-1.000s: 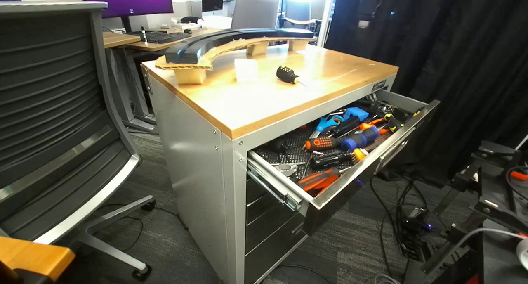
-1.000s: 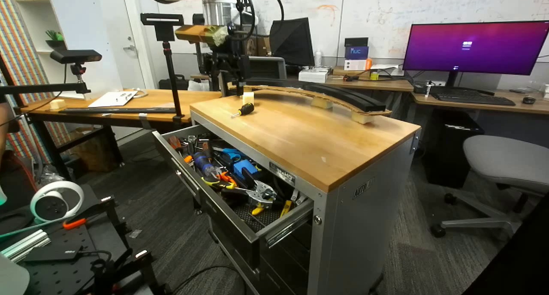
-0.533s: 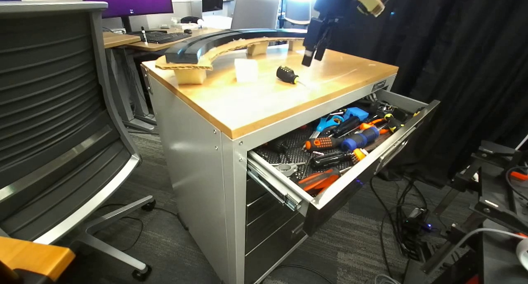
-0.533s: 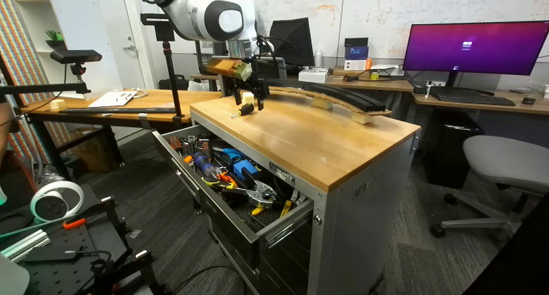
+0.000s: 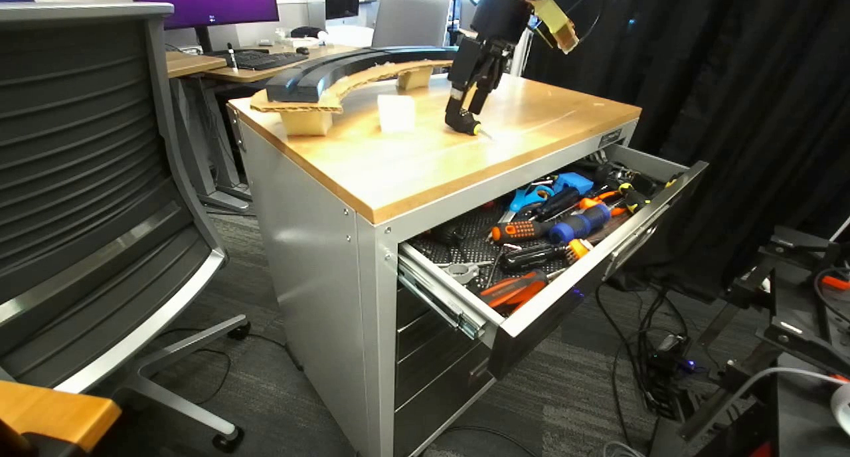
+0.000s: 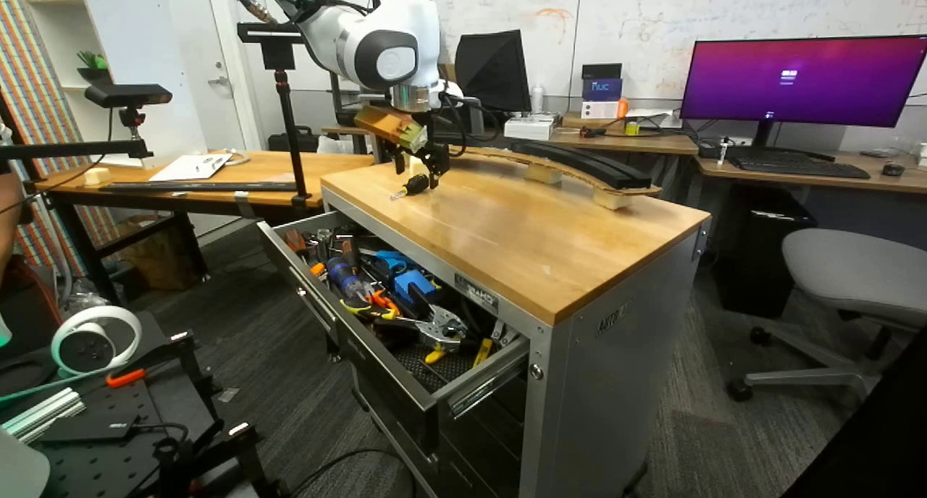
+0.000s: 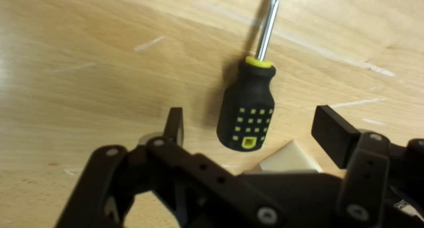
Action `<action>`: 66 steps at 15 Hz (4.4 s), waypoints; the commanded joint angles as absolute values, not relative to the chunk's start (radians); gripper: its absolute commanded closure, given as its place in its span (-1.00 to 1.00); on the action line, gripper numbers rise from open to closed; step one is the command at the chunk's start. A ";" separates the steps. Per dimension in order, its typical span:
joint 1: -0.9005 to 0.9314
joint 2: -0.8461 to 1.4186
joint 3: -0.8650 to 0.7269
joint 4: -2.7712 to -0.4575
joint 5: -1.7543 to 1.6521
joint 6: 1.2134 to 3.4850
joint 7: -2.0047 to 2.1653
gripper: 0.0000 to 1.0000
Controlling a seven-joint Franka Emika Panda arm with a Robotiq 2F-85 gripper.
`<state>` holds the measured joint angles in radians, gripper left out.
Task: Put the black screwdriver inside the open drawer then close the drawer
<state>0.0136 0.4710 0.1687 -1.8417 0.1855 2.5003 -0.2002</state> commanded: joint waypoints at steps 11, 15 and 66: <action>-0.022 0.410 0.196 -1.885 0.188 2.319 -0.310 0.69; 0.016 0.339 0.179 -1.932 0.133 2.080 -0.344 0.72; 0.035 0.478 -0.101 -2.088 -0.296 2.438 0.172 0.90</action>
<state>-0.0096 0.4084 -0.0691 -2.1505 -0.2007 2.3453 0.1415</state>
